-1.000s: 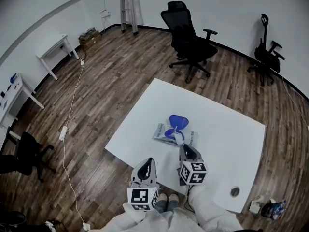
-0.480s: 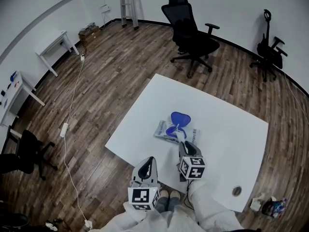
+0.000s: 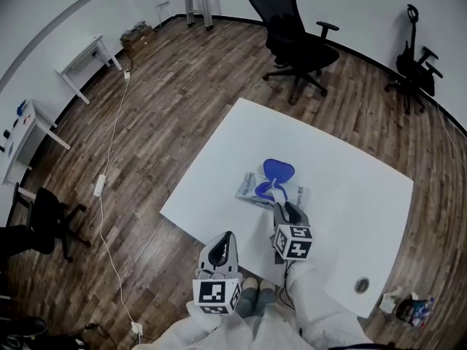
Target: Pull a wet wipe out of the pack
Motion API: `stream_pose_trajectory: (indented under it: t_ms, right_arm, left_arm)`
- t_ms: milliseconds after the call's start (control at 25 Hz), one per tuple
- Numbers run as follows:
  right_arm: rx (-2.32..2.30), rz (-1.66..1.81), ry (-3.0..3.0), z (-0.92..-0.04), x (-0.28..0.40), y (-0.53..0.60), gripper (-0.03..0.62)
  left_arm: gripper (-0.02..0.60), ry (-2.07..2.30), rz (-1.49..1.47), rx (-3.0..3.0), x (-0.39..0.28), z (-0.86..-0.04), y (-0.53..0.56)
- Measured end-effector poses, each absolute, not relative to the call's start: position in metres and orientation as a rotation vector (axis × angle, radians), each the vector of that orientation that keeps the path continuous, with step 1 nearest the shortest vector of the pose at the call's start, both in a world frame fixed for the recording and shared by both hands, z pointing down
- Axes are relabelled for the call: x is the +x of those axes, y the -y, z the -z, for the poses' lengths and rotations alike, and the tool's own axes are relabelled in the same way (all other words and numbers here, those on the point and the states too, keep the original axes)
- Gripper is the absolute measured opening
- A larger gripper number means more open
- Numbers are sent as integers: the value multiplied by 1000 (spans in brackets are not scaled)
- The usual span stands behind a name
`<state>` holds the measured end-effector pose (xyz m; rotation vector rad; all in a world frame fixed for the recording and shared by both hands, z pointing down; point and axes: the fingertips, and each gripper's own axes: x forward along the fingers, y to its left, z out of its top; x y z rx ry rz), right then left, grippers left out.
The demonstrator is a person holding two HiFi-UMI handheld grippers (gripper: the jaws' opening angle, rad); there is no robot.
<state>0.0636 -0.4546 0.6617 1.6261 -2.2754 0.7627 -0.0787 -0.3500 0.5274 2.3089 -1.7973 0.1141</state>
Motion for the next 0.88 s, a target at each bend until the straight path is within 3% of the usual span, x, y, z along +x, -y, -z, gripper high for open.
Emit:
stream_pose_trajectory:
  t_ms: [880]
  right_arm:
    - [1592,-745,2176,-673,68,467,104]
  left_arm:
    - [-2,1806,-127,2268,-81,-535,352]
